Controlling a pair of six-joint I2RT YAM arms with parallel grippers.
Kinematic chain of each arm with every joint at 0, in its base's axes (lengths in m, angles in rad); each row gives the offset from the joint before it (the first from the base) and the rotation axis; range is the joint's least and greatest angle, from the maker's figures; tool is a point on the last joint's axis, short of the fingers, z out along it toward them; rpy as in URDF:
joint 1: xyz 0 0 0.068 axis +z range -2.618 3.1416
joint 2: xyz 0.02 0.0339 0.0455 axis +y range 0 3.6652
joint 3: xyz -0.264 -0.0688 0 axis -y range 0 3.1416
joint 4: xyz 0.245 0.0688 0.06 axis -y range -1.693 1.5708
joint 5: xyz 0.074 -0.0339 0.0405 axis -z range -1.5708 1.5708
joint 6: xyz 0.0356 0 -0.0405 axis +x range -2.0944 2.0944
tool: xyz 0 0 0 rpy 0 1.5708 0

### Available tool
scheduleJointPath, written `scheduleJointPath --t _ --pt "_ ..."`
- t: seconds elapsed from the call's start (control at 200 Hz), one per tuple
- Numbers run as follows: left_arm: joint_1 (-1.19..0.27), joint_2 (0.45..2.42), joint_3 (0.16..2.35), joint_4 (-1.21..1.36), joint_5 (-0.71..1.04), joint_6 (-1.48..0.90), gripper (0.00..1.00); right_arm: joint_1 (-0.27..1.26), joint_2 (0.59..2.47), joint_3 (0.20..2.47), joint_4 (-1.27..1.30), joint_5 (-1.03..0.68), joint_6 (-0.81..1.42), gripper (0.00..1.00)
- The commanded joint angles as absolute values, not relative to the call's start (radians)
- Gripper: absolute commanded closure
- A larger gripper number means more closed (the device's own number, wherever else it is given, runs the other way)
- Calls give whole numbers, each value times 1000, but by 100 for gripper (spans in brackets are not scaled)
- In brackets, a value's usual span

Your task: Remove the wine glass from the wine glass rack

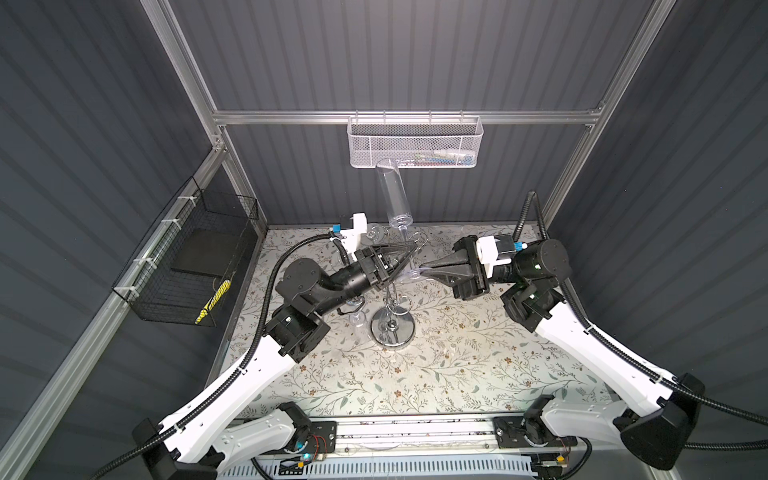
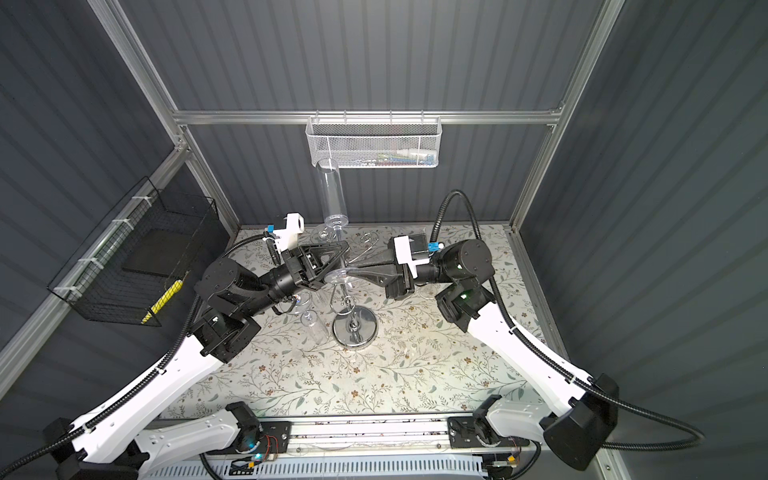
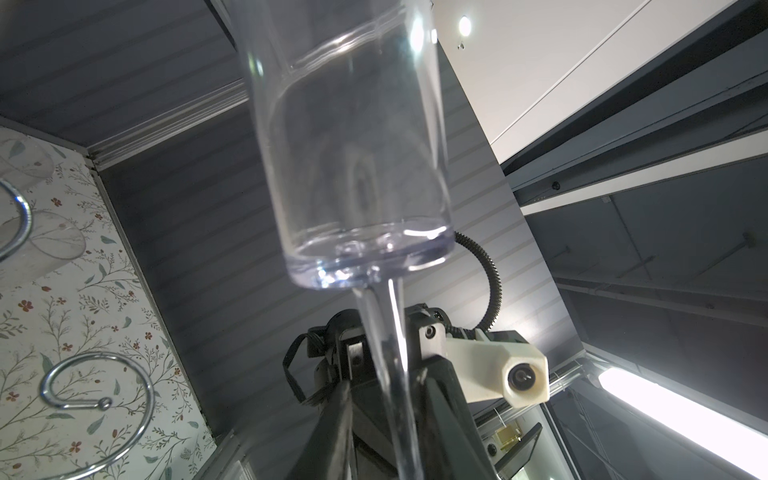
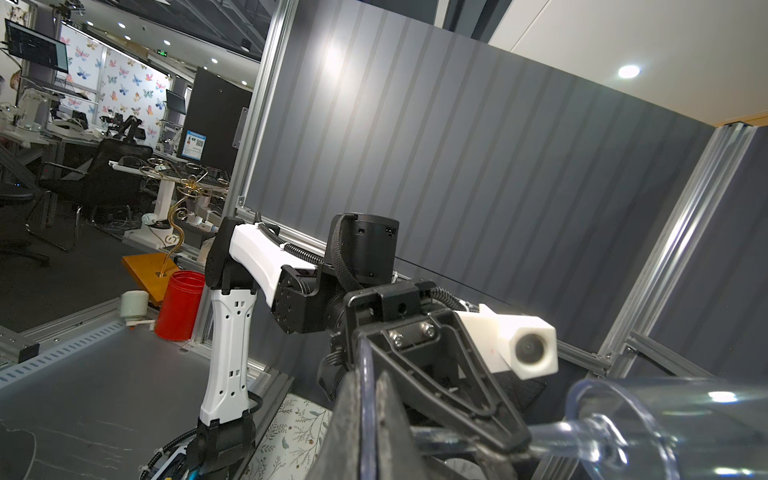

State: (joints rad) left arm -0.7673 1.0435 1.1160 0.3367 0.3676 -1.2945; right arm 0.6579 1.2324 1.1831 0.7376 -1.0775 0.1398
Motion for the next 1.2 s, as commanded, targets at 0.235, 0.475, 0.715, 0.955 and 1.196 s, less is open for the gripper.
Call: scheduleJointPath --t 0.235,0.475,0.715,0.955,1.196 --pt "-779 1038 1098 410 377 -1304 91 676 1212 1195 698 -1095 56 100" --pt "-782 1033 1092 424 372 -1302 100 678 1204 1194 642 -1089 13 98" --pt "-782 995 1100 338 337 -1215 100 678 1139 1142 599 -968 -30 2" --pt "-782 973 1285 -59 286 -830 100 680 1011 1082 615 -636 79 1" --pt "-782 998 1527 -365 182 -368 100 682 1006 1236 349 -251 320 1"
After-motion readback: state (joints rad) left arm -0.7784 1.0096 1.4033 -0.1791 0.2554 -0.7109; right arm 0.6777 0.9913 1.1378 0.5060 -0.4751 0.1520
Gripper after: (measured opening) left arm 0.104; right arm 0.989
